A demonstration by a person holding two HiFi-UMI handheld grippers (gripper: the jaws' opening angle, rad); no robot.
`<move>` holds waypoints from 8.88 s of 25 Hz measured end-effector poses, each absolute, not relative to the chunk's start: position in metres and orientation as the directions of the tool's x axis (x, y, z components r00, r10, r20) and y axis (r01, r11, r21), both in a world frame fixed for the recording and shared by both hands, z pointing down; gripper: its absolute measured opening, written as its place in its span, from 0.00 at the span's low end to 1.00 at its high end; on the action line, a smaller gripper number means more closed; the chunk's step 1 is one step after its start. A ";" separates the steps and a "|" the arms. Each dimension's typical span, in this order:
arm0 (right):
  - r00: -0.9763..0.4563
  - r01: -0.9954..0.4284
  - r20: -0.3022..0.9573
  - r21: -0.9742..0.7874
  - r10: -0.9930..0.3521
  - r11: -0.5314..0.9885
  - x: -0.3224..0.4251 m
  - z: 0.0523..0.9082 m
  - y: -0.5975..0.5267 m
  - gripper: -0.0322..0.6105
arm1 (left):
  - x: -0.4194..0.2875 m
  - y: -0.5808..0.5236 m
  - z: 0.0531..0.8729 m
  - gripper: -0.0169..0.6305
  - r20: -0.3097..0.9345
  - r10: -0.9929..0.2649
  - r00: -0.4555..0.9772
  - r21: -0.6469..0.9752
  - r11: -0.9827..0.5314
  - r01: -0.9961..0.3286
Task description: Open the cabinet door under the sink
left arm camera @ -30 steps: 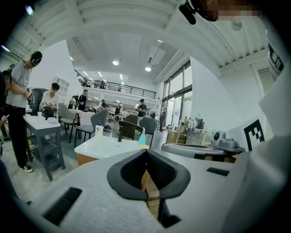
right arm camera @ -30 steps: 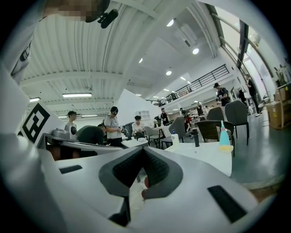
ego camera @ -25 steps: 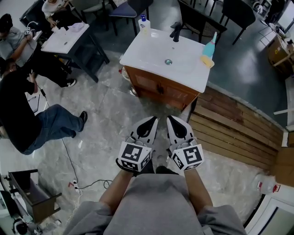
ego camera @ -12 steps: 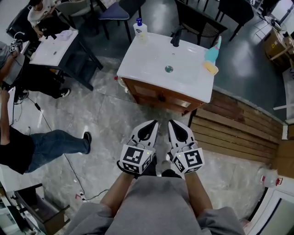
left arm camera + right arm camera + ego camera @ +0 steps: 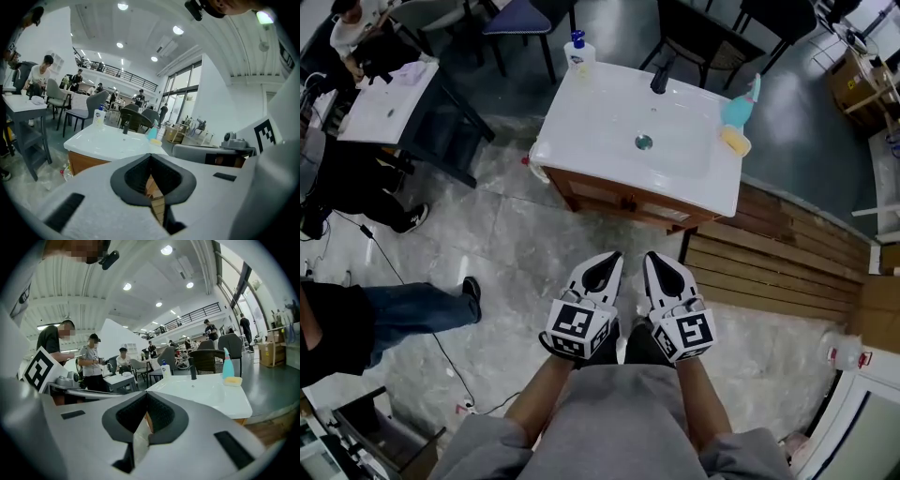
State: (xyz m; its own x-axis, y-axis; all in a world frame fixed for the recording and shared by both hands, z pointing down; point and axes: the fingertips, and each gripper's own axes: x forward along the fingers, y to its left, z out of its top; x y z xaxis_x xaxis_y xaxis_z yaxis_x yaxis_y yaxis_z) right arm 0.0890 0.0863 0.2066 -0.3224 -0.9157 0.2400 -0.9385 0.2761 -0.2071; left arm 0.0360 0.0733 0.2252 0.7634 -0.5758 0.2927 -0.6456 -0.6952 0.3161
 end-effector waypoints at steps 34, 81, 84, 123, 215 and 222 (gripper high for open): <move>-0.501 -0.861 0.354 -0.297 -0.790 0.412 0.134 0.378 -0.016 0.06 | 0.070 -0.011 0.402 0.04 0.447 -0.680 0.581 0.386 -0.439 -0.811; -0.501 -0.855 0.404 -0.371 -0.766 0.363 0.154 0.567 -0.044 0.06 | 0.119 -0.098 0.651 0.24 0.415 -0.670 0.615 0.403 -0.471 -0.785; -0.500 -0.855 0.405 -0.368 -0.765 0.364 0.154 0.567 -0.044 0.06 | 0.120 -0.100 0.655 0.17 0.416 -0.670 0.614 0.402 -0.470 -0.786; -0.452 -0.886 0.415 -0.309 -0.790 0.345 0.120 0.551 -0.007 0.06 | 0.082 -0.053 0.649 0.15 0.371 -0.620 0.692 0.494 -0.499 -0.712; -0.316 -0.909 0.426 -0.391 -0.848 0.142 -0.050 0.563 0.046 0.06 | -0.125 0.023 0.651 0.10 0.534 -0.400 0.745 0.362 -0.688 -0.629; -0.322 -0.912 0.415 -0.379 -0.851 0.160 -0.072 0.553 0.039 0.06 | -0.158 0.015 0.653 0.09 0.562 -0.431 0.706 0.341 -0.657 -0.673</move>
State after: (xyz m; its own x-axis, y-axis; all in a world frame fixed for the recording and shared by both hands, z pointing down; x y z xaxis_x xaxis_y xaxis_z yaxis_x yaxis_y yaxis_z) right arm -0.0720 0.0392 0.5531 -0.3221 -0.8509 0.4149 -0.9115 0.1603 -0.3787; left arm -0.1580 0.0145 0.6534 0.7061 -0.4313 0.5615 -0.6725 -0.6567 0.3412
